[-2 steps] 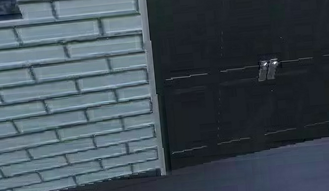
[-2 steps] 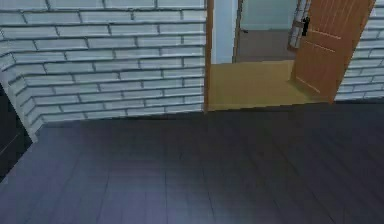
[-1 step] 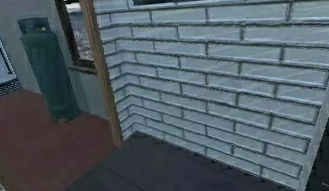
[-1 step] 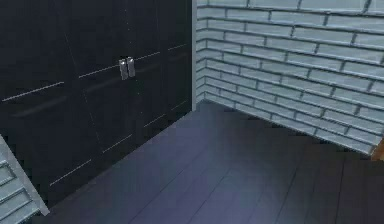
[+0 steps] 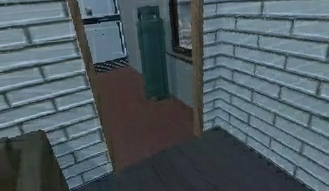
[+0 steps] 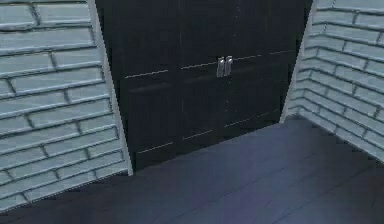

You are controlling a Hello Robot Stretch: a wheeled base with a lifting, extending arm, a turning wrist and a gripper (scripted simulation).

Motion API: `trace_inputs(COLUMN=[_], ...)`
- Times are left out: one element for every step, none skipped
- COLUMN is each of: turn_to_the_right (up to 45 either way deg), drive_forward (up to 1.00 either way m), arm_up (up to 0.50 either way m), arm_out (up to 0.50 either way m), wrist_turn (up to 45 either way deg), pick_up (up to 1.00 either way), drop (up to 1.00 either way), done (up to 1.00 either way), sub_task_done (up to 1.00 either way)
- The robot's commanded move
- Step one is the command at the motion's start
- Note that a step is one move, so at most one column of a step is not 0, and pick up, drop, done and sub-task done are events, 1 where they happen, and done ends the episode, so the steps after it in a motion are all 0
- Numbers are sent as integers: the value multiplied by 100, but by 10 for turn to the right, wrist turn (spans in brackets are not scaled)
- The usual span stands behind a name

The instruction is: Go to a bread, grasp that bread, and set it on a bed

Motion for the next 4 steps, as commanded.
trace_inputs(turn_to_the_right=[0,-90,0,0], drive_forward=[20,0,100,25], arm_up=[0,0,0,0], arm_out=[0,0,0,0], wrist_turn=[0,0,0,0], pick_up=[0,0,0,0], drop=[0,0,0,0], done=[0,0,0,0], sub_task_done=[0,0,0,0])
